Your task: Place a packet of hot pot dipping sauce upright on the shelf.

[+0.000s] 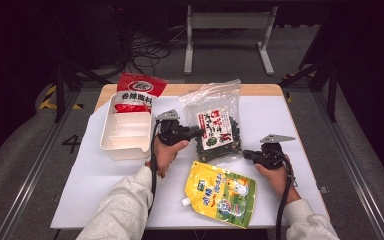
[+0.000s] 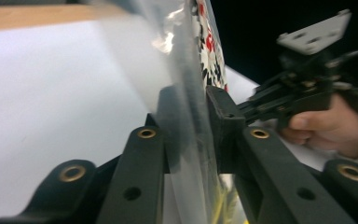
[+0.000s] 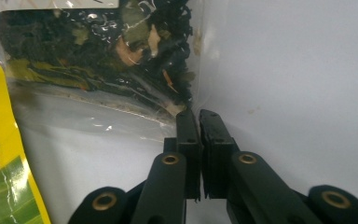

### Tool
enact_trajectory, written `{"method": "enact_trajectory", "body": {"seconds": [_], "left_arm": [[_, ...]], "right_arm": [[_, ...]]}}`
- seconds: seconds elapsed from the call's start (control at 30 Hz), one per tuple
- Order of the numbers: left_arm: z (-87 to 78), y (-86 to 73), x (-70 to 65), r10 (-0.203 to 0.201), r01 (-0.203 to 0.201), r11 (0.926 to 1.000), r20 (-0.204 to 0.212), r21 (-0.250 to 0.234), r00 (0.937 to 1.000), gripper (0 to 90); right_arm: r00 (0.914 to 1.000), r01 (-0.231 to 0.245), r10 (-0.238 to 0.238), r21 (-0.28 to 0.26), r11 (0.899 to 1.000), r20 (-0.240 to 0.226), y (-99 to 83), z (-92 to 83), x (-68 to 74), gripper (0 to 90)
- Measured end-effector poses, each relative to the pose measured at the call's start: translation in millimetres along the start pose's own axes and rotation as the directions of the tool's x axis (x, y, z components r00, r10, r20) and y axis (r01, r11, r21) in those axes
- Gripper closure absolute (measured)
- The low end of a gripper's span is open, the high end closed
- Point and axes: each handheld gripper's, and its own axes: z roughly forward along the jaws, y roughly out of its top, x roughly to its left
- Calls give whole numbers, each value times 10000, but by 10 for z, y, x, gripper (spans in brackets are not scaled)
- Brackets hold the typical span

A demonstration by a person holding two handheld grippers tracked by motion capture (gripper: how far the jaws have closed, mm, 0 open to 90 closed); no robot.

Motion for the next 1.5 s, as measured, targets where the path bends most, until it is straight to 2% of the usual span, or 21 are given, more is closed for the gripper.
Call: {"method": "enact_trajectory", "body": {"seconds": [0.03,0.1,0.2,0.23,0.37,0.47,0.6,0.67,0.77,0.83,0.87,0.93,1.1,1.17,1.23,1.27,1.37,1.43,1.47,1.5], "left_arm": [[-10,22,-32,170,-171,9999,-40,-21,9998,789],[-51,66,-76,479,-479,9988,-49,-100,9988,794],[-108,87,-110,624,-630,9978,-271,-197,9977,797],[-130,100,-140,812,-820,9965,-446,-171,9957,797],[-169,159,-247,1391,-1409,9899,-767,-180,9873,801],[-203,203,-306,1693,-1716,9850,-856,-199,9818,803],[-305,263,-340,1933,-1978,9796,-1021,-361,9758,804],[-346,283,-349,1910,-1963,9795,-1028,-445,9762,804],[-545,390,-375,2214,-2309,9713,-1370,-572,9655,804],[-646,433,-385,2340,-2445,9680,-1501,-558,9606,804],[-646,433,-385,2340,-2445,9680,-1501,-558,9606,804],[-801,478,-396,2558,-2703,9608,-1791,-616,9500,804],[-1110,506,-351,2598,-2815,9570,-2243,-702,9392,803],[-1207,514,-326,2538,-2777,9579,-2378,-725,9376,803],[-1308,536,-297,2649,-2902,9547,-2560,-658,9297,804],[-1345,545,-284,2671,-2924,9542,-2603,-633,9278,803],[-1503,590,-238,2761,-3056,9503,-2924,-596,9156,803],[-1537,599,-229,2748,-3060,9500,-2990,-624,9138,803],[-1617,619,-208,2811,-3163,9464,-3160,-654,9062,803],[-1657,623,-200,2780,-3152,9466,-3234,-679,9045,803]], "right_arm": [[9999,-118,118,-93,9999,45,-1,-5,-11,781],[9995,-305,306,-263,9992,44,3,-35,-25,734],[9989,-430,438,-454,9980,170,14,-94,-46,672],[9989,-402,413,-506,9979,217,17,-112,-51,651],[9988,-383,400,-582,9976,279,27,-175,-50,638],[9989,-357,374,-561,9978,294,23,-186,-47,621],[9992,-255,271,-519,9983,307,19,-189,-19,602],[9992,-210,229,-573,9981,313,23,-199,-3,587],[9995,-137,155,-630,9979,289,30,-216,22,578],[9997,-109,123,-649,9978,198,34,-231,44,566],[9997,-109,123,-649,9978,198,34,-231,44,566],[9998,48,-35,-715,9974,185,41,-256,79,560],[9981,618,-614,-907,9940,72,55,-374,177,514],[9970,771,-769,-943,9926,67,48,-415,199,508],[9942,1075,-1070,-945,9897,110,38,-464,223,495],[9929,1193,-1189,-965,9882,102,28,-490,234,493],[9911,1326,-1329,-990,9862,38,1,-544,244,479],[9912,1319,-1325,-999,9862,12,-15,-560,241,469],[9913,1312,-1319,-995,9864,-6,-26,-567,238,466],[9913,1311,-1318,-986,9865,-9,-31,-570,236,465]]}}
